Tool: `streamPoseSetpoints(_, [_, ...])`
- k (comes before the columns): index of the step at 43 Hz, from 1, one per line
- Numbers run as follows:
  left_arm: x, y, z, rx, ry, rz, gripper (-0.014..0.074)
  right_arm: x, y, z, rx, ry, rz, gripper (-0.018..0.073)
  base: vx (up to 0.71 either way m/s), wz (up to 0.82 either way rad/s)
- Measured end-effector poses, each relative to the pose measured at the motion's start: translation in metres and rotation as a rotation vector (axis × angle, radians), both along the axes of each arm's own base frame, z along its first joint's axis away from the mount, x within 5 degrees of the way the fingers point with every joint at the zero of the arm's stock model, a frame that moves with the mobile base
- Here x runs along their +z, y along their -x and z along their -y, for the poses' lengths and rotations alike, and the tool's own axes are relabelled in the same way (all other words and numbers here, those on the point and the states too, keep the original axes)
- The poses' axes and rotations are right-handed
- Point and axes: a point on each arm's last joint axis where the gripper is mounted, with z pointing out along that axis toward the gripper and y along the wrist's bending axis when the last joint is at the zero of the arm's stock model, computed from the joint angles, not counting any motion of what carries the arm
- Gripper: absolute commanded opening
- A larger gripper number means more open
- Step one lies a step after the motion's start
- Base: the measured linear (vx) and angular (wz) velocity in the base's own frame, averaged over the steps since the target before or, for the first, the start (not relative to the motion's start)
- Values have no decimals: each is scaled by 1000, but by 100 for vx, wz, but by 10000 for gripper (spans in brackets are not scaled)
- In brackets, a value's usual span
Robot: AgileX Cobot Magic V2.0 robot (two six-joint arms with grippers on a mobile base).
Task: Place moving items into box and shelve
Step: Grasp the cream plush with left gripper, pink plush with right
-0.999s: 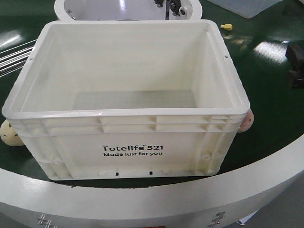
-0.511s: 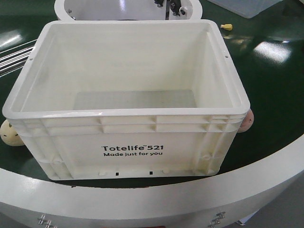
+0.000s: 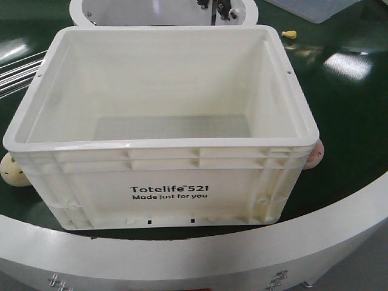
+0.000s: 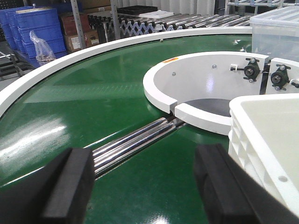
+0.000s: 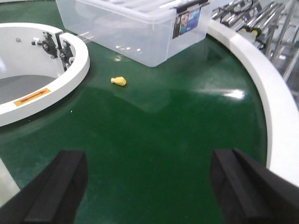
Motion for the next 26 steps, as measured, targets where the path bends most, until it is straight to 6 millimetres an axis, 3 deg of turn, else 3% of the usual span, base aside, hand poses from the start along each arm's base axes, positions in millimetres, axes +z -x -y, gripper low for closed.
streamPoseSetpoints(10, [0, 0, 0, 0, 0, 0, 566, -20, -38, -4, 31, -35, -165, 578, 0, 0])
streamPoseSetpoints(19, [0, 0, 0, 0, 0, 0, 564, -51, -63, -28, 158, -9, -330, 578, 0, 0])
streamPoseSetpoints(20, [0, 0, 0, 0, 0, -1, 564, -89, -76, -44, 224, -81, -484, 578, 0, 0])
streamPoseSetpoints(26, [0, 0, 0, 0, 0, -1, 564, -102, -79, -48, 252, -119, -540, 571, 0, 0])
